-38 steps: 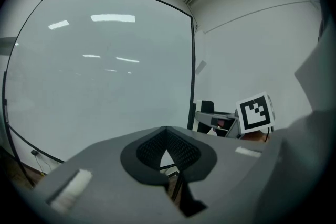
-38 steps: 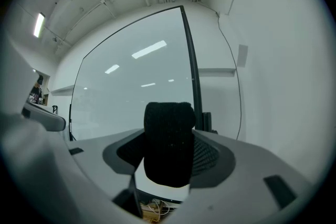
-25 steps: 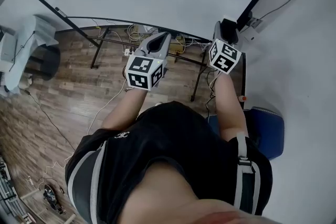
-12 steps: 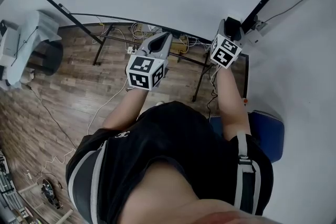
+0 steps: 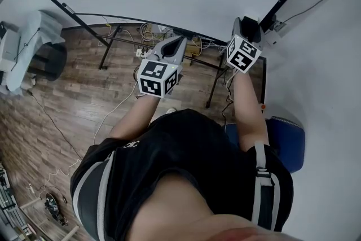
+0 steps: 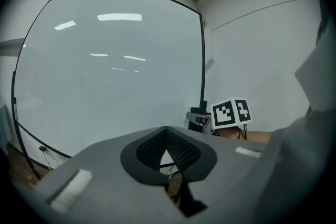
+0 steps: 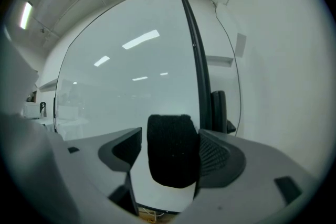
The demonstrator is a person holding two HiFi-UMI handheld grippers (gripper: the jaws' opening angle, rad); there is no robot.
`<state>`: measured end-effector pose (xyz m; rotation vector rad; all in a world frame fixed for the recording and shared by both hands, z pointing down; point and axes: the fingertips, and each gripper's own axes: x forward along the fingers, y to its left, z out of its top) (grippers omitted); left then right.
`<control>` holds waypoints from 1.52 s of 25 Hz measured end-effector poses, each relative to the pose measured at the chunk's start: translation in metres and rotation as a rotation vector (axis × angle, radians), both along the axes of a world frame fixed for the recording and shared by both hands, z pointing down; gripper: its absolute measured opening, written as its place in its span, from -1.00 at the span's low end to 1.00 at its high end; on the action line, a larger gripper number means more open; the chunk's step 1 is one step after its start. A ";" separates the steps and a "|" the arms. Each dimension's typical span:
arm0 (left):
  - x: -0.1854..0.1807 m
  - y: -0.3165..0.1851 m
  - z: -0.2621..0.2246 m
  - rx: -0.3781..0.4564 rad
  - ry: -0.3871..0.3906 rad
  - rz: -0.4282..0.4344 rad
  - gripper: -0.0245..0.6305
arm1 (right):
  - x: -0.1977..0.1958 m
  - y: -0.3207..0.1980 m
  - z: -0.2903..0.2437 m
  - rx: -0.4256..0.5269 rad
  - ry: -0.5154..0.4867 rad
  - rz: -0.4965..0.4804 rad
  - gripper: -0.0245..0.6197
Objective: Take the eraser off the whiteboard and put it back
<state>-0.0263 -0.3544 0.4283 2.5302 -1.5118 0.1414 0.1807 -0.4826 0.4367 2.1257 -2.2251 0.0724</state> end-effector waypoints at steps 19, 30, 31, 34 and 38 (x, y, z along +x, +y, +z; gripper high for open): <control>0.049 0.011 -0.026 0.070 0.046 0.108 -0.90 | 0.032 0.131 -0.106 0.246 -0.107 -0.068 -0.90; 0.079 0.022 -0.015 0.048 0.023 0.198 -0.90 | 0.040 0.176 -0.063 0.188 -0.090 -0.050 -0.91; 0.080 0.023 -0.015 0.047 0.023 0.200 -0.90 | 0.040 0.178 -0.064 0.189 -0.089 -0.052 -0.91; 0.083 0.026 -0.016 0.046 0.027 0.206 -0.90 | 0.038 0.182 -0.063 0.184 -0.090 -0.057 -0.90; 0.084 0.030 -0.018 0.044 0.030 0.218 -0.90 | 0.035 0.185 -0.060 0.168 -0.090 -0.057 -0.91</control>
